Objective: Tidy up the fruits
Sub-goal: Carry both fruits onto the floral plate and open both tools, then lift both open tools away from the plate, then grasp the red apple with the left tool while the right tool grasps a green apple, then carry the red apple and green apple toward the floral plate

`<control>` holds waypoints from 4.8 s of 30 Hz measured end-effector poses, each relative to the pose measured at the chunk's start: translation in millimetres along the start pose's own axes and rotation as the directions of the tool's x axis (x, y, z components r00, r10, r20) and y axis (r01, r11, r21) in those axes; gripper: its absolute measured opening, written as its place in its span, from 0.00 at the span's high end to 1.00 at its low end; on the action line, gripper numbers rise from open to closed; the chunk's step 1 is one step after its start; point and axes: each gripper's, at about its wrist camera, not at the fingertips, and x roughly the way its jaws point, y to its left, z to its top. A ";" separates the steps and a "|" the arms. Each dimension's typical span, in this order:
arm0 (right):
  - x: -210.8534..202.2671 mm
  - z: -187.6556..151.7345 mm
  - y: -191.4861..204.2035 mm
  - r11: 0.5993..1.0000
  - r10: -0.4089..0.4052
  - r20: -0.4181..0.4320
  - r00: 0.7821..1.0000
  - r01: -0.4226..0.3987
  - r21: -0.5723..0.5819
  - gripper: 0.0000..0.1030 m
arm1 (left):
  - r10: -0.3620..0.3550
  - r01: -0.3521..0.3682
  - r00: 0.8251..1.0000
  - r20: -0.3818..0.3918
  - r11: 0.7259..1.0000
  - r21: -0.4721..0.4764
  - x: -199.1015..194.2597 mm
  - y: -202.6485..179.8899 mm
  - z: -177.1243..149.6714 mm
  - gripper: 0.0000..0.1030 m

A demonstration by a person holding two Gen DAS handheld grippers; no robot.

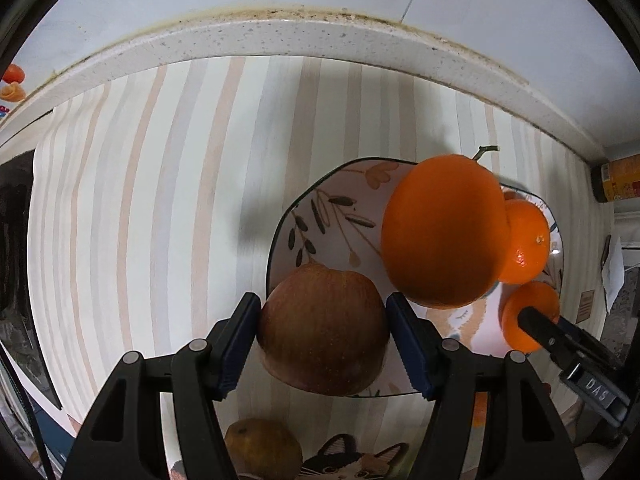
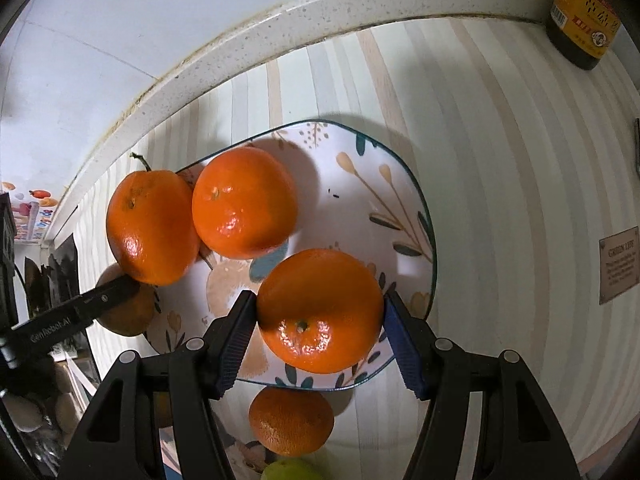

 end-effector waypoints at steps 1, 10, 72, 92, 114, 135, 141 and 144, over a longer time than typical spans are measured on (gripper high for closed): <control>0.8 3.3 -0.7 1.000 0.009 0.007 1.000 -0.009 0.008 0.34 | 0.006 -0.006 1.000 -0.006 1.000 0.004 0.3 -0.9 0.1 0.38; -13.8 6.6 -3.5 0.999 0.022 0.026 0.999 -0.023 0.026 0.15 | 0.050 -0.050 0.999 0.003 0.999 0.010 -1.6 -7.2 3.3 0.33; -243.9 -193.7 86.6 0.969 -0.106 0.391 0.914 0.182 -0.164 0.10 | -0.014 -0.024 0.879 0.476 0.997 0.073 -224.2 -11.4 -184.6 0.10; 5.3 -169.1 24.0 0.998 -0.053 -0.140 0.989 0.047 -0.048 0.14 | 0.201 -0.201 0.960 0.196 0.979 -0.020 -84.0 30.5 -149.0 0.01; 13.4 -157.5 28.1 0.992 -0.092 -0.147 0.985 0.077 -0.105 0.42 | 0.082 -0.082 0.996 -0.023 0.996 0.022 11.3 33.6 -120.2 0.45; 6.4 -144.8 20.8 0.994 -0.087 -0.158 0.984 0.077 -0.072 0.41 | 0.038 -0.034 0.997 -0.061 0.997 0.070 46.1 17.9 -150.0 0.40; 5.2 -148.1 16.7 0.996 -0.081 -0.161 0.984 0.073 -0.053 0.41 | -0.016 0.017 0.999 -0.033 0.999 0.037 29.6 29.0 -138.7 0.38; 6.9 -152.5 15.3 0.996 -0.084 -0.163 0.983 0.076 -0.052 0.41 | -0.021 0.023 0.999 -0.045 0.999 0.043 31.2 30.3 -132.8 0.37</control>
